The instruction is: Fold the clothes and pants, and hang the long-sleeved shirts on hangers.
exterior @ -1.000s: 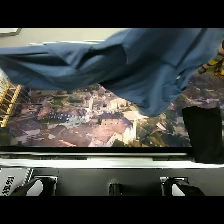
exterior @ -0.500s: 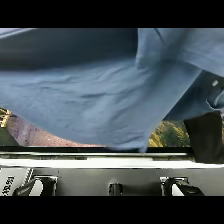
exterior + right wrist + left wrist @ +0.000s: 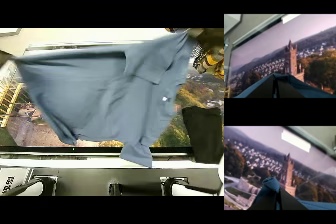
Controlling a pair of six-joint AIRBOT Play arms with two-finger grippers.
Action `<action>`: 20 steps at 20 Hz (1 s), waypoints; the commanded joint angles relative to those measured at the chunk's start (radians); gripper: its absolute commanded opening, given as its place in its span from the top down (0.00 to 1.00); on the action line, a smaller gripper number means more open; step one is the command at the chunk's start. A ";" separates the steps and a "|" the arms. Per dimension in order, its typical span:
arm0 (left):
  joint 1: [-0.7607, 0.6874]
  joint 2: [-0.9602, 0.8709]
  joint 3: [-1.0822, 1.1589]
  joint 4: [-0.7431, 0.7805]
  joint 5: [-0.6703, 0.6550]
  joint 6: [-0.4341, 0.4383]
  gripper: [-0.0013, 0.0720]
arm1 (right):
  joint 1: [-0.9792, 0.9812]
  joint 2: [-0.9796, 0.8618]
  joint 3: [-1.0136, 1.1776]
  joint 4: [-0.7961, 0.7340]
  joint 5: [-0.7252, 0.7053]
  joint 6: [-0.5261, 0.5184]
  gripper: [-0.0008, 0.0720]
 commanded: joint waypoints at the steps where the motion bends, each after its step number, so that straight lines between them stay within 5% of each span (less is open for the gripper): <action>1: -0.088 -0.312 0.001 -0.003 0.180 0.024 0.97 | 0.001 -0.277 -0.021 0.034 -0.074 0.005 0.95; 5: -0.137 -0.518 0.002 -0.021 0.303 0.025 0.97 | 0.001 -0.500 -0.021 0.154 -0.192 -0.007 0.95; 10: -0.157 -0.597 0.001 -0.025 0.294 0.025 0.96 | 0.001 -0.610 -0.021 0.204 -0.185 -0.043 0.93; 11: -0.157 -0.597 0.001 -0.024 0.286 0.025 0.88 | 0.001 -0.611 -0.021 0.202 -0.176 -0.051 0.78; 13: -0.143 -0.590 0.005 -0.024 0.249 0.025 0.45 | -0.010 -0.604 -0.016 0.201 -0.121 -0.053 0.59; 14: -0.127 -0.586 0.015 -0.024 0.212 0.022 0.32 | -0.025 -0.591 -0.013 0.200 -0.067 -0.082 0.55; 17: -0.048 -0.553 0.063 -0.024 0.031 0.054 0.32 | -0.098 -0.501 -0.013 0.072 0.148 -0.154 0.55; 20: 0.037 -0.477 0.063 -0.004 -0.154 0.070 0.32 | -0.180 -0.365 -0.037 -0.072 0.332 -0.366 0.55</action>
